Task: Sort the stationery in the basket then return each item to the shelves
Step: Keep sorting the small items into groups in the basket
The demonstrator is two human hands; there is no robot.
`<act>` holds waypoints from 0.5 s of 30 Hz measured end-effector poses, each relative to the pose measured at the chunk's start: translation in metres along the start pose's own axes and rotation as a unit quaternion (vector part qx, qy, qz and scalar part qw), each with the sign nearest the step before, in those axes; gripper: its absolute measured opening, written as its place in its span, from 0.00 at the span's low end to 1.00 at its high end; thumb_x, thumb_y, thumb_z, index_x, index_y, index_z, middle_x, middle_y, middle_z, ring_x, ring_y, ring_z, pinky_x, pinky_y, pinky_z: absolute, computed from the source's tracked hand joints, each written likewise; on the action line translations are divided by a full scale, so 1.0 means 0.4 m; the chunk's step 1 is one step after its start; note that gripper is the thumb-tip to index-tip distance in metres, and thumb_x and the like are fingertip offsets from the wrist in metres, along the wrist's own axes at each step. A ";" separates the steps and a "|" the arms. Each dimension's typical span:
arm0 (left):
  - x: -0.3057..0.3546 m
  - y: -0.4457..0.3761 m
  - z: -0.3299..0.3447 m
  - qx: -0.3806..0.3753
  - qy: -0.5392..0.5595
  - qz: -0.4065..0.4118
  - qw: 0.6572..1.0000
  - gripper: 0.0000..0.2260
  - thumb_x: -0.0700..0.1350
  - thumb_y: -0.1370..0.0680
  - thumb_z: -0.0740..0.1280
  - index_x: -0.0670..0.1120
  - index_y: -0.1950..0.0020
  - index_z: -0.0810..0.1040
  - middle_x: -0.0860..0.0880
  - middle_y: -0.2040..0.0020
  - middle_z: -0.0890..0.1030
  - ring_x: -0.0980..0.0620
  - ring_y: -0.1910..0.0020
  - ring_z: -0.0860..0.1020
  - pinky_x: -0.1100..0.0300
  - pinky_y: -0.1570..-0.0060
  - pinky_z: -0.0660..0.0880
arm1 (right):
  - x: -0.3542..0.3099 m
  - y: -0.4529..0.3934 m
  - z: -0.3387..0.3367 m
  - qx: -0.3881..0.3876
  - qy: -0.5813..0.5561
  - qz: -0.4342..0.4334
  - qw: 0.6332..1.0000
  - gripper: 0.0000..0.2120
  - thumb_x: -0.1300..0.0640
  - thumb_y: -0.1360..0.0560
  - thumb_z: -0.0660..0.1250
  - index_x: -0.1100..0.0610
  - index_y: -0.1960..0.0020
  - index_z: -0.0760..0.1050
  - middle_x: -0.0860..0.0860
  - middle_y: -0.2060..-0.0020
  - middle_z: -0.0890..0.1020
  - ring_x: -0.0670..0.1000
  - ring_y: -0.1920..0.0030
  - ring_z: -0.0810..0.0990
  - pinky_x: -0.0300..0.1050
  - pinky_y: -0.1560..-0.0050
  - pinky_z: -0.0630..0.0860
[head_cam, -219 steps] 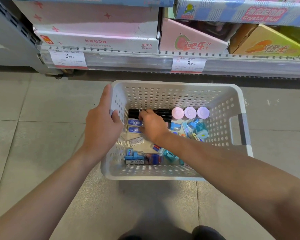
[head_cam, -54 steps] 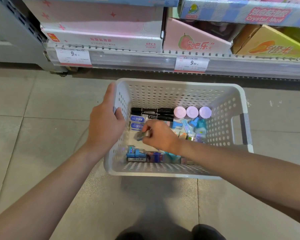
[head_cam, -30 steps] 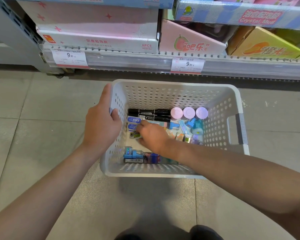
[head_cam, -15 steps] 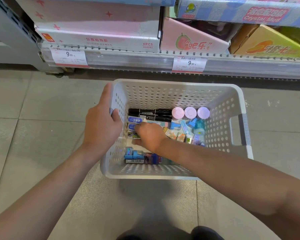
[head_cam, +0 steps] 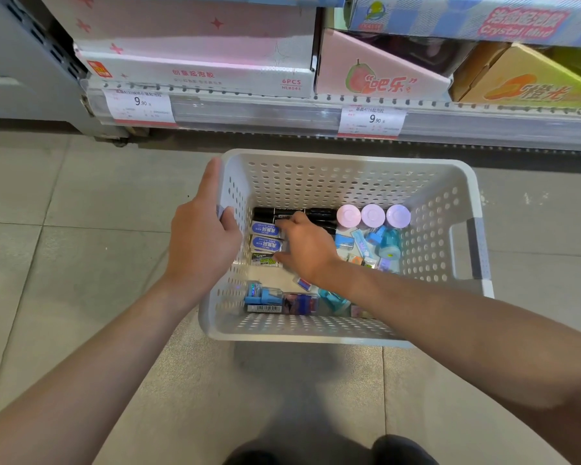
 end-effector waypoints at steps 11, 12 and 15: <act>-0.001 0.000 0.000 0.002 0.000 0.006 1.000 0.28 0.37 0.21 0.62 0.50 0.23 0.57 0.39 0.58 0.78 0.50 0.68 0.77 0.47 0.66 0.79 | -0.002 -0.017 -0.005 -0.019 -0.014 -0.041 0.999 0.27 0.57 0.28 0.71 0.55 0.31 0.69 0.56 0.39 0.71 0.57 0.44 0.77 0.49 0.44 0.76; -0.001 0.001 0.000 0.002 0.001 0.007 1.000 0.28 0.37 0.21 0.62 0.50 0.23 0.57 0.40 0.58 0.78 0.50 0.68 0.77 0.47 0.66 0.79 | -0.001 -0.017 -0.006 -0.020 -0.018 -0.042 0.999 0.27 0.57 0.28 0.71 0.55 0.31 0.69 0.56 0.39 0.71 0.57 0.44 0.77 0.49 0.44 0.76; 0.000 -0.001 -0.001 0.001 0.000 0.007 1.000 0.28 0.37 0.21 0.62 0.50 0.23 0.57 0.40 0.57 0.78 0.50 0.68 0.77 0.46 0.66 0.79 | -0.002 -0.018 -0.009 -0.017 -0.023 -0.045 0.999 0.26 0.57 0.28 0.71 0.56 0.32 0.69 0.56 0.40 0.72 0.57 0.44 0.77 0.49 0.44 0.76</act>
Point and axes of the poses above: each hand's wrist, its own y-axis away from the middle knuckle, its own z-axis out of the palm, x = y × z, the point moved 5 cm from there along -y, towards the middle knuckle
